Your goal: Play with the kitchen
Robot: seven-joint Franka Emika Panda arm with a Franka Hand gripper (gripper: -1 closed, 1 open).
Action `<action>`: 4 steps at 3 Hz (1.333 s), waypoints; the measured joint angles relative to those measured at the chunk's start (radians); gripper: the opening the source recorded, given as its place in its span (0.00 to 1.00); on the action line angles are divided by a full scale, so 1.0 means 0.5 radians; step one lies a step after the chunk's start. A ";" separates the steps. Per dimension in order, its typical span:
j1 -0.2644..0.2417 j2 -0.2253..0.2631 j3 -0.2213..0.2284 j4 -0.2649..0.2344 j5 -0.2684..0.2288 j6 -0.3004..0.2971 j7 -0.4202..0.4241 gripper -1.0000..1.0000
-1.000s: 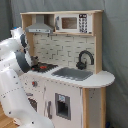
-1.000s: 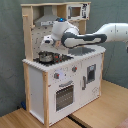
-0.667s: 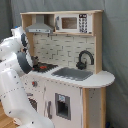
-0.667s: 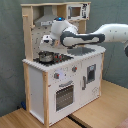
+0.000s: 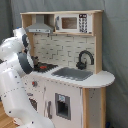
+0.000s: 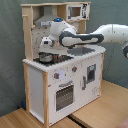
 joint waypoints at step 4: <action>0.051 0.058 0.008 0.176 -0.001 -0.598 0.165 0.00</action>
